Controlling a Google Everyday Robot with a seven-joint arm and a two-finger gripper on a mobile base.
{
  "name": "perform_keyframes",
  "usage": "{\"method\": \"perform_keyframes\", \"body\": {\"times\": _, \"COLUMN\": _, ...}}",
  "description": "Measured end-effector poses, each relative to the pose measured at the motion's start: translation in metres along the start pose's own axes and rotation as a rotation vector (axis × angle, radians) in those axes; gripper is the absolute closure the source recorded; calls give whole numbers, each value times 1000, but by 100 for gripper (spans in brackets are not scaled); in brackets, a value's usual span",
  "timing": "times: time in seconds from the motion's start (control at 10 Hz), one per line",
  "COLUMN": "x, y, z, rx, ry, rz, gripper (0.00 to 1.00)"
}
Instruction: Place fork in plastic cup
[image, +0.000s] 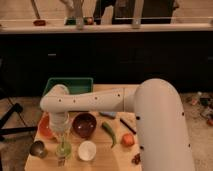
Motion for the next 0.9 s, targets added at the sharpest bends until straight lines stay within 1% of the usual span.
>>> {"method": "perform_keyframes", "body": {"times": 0.1, "x": 0, "y": 0, "z": 0, "rx": 0, "ry": 0, "rz": 0, "gripper": 44}}
{"method": "perform_keyframes", "body": {"times": 0.2, "x": 0, "y": 0, "z": 0, "rx": 0, "ry": 0, "rz": 0, "gripper": 32}}
{"method": "perform_keyframes", "body": {"times": 0.3, "x": 0, "y": 0, "z": 0, "rx": 0, "ry": 0, "rz": 0, "gripper": 25}}
{"method": "perform_keyframes", "body": {"times": 0.4, "x": 0, "y": 0, "z": 1, "rx": 0, "ry": -1, "rz": 0, "gripper": 20}}
{"method": "perform_keyframes", "body": {"times": 0.9, "x": 0, "y": 0, "z": 0, "rx": 0, "ry": -1, "rz": 0, "gripper": 20}}
